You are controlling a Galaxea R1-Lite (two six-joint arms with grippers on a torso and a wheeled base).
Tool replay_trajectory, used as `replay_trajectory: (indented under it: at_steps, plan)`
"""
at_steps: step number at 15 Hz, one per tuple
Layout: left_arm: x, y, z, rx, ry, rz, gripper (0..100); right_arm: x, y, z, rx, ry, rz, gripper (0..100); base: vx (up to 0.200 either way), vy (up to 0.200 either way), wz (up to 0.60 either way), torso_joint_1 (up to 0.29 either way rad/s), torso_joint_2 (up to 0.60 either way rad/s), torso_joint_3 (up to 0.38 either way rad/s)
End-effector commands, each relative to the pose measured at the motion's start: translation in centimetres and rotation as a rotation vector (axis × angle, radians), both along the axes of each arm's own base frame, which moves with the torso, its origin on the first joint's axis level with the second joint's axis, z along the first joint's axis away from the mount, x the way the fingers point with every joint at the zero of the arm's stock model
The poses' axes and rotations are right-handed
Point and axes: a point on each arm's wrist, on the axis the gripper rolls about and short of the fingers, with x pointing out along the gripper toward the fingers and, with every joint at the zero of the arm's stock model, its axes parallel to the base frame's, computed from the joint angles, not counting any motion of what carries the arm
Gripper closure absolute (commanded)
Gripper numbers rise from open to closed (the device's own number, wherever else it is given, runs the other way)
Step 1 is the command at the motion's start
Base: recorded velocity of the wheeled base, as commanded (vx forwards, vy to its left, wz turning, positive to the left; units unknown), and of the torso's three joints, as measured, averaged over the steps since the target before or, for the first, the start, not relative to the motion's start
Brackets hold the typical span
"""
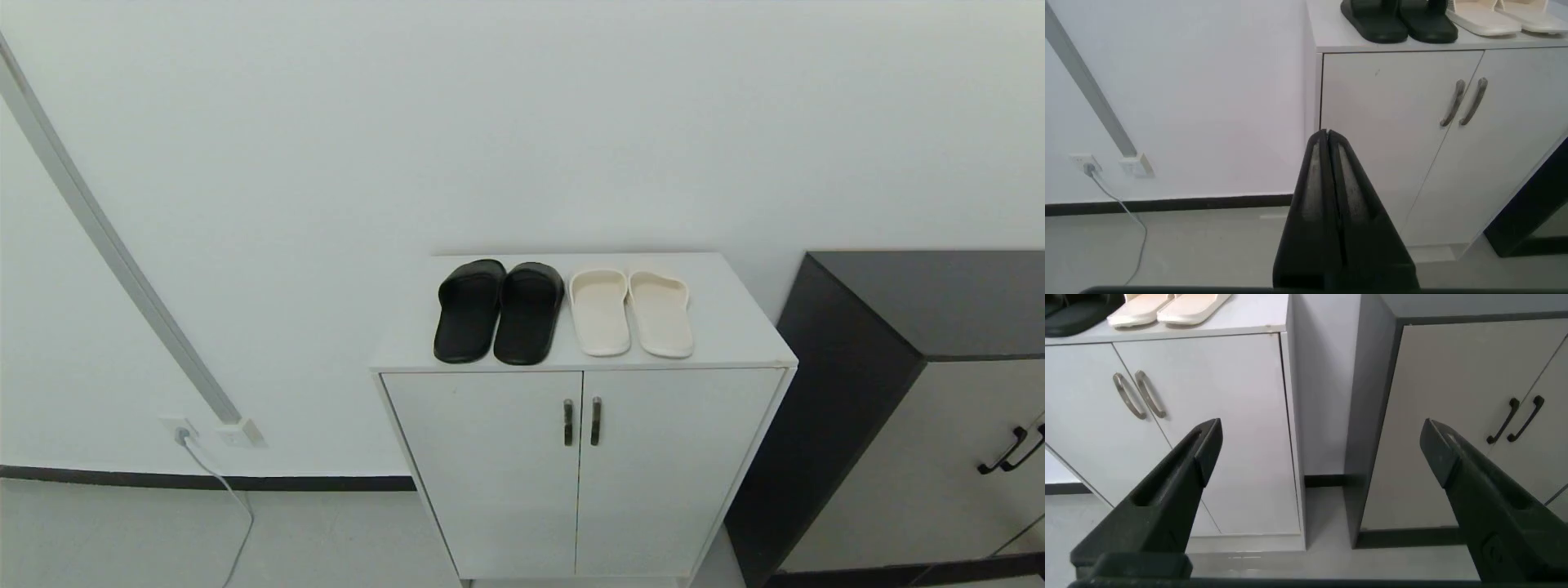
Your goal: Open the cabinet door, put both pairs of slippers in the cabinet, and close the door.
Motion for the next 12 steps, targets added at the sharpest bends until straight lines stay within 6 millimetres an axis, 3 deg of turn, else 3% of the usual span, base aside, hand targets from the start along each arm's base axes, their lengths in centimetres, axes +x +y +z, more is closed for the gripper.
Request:
replay_trajectory:
  at_steps: [1, 5, 12]
  plan:
    - [0.01, 0.00, 0.00, 0.003, 0.002, 0.000, 100, 0.01, 0.00, 0.00, 0.001, 0.001, 0.000, 0, 0.000, 0.000, 0.00, 0.000, 0.00, 0.000]
    - [0.01, 0.00, 0.00, 0.001, 0.002, 0.000, 100, 0.01, 0.00, 0.00, 0.001, 0.001, 0.000, 0, 0.000, 0.000, 0.00, 0.000, 0.00, 0.000]
    - [0.01, 0.00, 0.00, 0.003, 0.002, 0.000, 100, 0.01, 0.00, 0.00, -0.001, 0.001, 0.000, 0, 0.200, 0.000, 0.00, 0.001, 0.00, 0.004]
